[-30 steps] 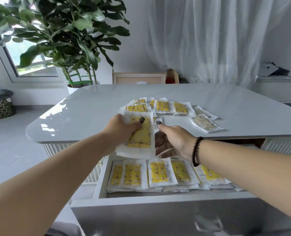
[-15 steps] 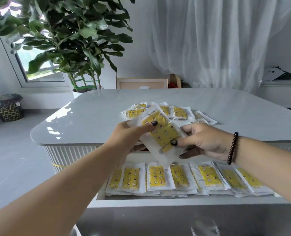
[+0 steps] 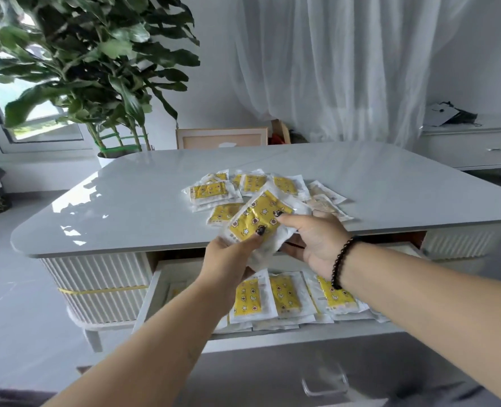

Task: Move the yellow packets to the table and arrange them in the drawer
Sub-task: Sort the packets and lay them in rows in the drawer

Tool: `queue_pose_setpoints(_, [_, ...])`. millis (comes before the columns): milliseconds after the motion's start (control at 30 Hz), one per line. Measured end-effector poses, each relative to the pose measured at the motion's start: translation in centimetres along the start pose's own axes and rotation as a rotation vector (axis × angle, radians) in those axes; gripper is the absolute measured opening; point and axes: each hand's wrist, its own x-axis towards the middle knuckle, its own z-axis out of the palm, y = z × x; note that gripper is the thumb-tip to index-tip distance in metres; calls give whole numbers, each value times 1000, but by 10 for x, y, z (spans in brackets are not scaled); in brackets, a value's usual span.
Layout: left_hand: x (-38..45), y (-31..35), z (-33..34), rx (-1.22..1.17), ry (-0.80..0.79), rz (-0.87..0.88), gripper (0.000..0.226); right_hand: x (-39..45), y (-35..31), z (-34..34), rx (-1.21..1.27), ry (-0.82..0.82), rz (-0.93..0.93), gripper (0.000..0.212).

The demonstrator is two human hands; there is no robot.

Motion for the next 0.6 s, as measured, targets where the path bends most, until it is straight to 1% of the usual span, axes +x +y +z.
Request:
queue_pose_setpoints(33, [-1, -7, 5, 17, -2, 6, 8, 5, 5, -1, -32, 63, -20, 25])
queue_pose_setpoints(100, [-2, -18, 10, 11, -21, 12, 5, 10, 4, -6, -87, 101, -51, 38])
queue_pose_setpoints(167, [1, -26, 8, -32, -46, -12, 12, 15, -4, -17, -187, 46, -37, 53])
queue_pose_setpoints(233, [7, -33, 3, -39, -69, -28, 7, 20, -9, -30, -258, -18, -12, 50])
queue_pose_setpoints(267, [9, -36, 1, -9, -83, -46, 5, 22, -8, -34, -279, -23, 0, 55])
queue_pose_setpoints(333, [14, -41, 2, 72, -125, -82, 12, 29, 3, -41, -313, 10, -1, 90])
queue_pose_setpoints(367, [15, -43, 4, 101, -149, -90, 15, 35, 12, -45, -319, 43, 15, 101])
queue_pose_setpoints(400, [16, -45, 7, 133, -170, -93, 15, 36, 18, -46, -323, 51, 37, 97])
queue_pose_setpoints(467, [16, -49, 12, 217, -195, -80, 10, 40, 25, -53, -377, 14, 51, 72])
queue_pose_setpoints(500, [16, -51, 14, 265, -200, -71, 10, 43, 25, -56, -419, -14, 66, 78])
queue_pose_setpoints(533, [16, -52, 16, 307, -207, -67, 11, 46, 24, -61, -477, -45, 79, 96])
queue_pose_setpoints(567, [15, -54, 18, 341, -218, -67, 12, 53, 21, -71, -557, -77, 75, 107])
queue_pose_setpoints(600, [15, -55, 19, 366, -231, -69, 14, 57, 14, -81, -665, -117, 82, 97])
